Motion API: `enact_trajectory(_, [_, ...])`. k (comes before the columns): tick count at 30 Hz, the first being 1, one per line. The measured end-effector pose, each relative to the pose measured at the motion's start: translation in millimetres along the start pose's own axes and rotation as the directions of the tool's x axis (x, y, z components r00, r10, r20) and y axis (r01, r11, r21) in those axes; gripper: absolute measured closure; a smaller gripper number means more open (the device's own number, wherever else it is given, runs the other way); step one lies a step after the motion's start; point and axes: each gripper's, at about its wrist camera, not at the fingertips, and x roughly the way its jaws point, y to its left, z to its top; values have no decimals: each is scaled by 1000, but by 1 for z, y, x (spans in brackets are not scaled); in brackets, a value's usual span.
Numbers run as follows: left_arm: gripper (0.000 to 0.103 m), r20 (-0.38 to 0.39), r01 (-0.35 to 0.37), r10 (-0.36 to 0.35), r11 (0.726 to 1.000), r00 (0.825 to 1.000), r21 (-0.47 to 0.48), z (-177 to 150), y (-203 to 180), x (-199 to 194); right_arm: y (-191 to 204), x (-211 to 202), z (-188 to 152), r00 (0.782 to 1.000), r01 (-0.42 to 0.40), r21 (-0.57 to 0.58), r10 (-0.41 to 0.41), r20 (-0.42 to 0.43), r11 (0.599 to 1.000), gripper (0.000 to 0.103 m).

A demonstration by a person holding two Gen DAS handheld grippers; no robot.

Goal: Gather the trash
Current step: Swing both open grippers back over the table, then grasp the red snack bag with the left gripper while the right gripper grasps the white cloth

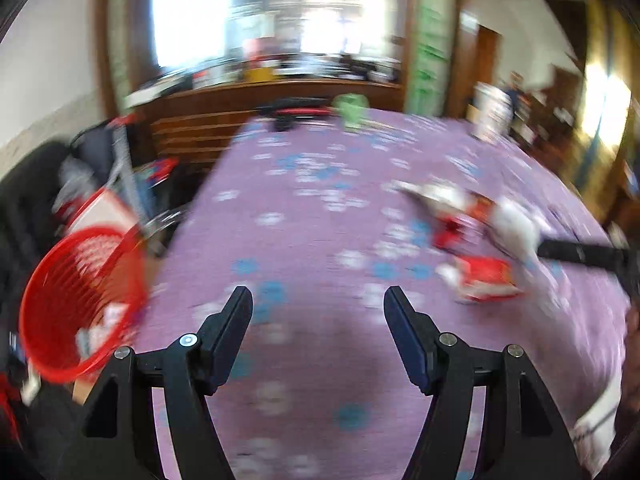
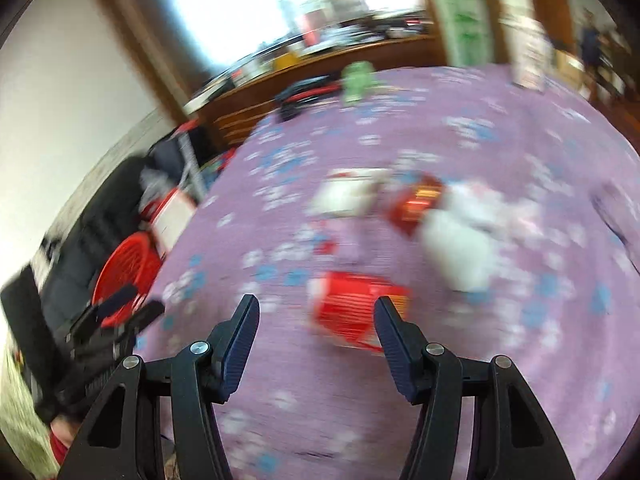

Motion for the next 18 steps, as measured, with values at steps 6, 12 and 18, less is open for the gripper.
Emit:
enact_trajectory(6, [36,-17,76,-74,946,997,314,-9,-104,18,-61,-23,-6,999,28,129,-32,35,991,39])
enact_trajectory(12, [36,-41,65,-52,882,998,467,-14,-149,45,-84,-27,-7,999,17,166,-25,44,986,40])
enact_trajectory(18, [43,-59,74,-51,861,997,504,-6,-163,67,-96,-26,-5,998,34,201,-44,46,979,40])
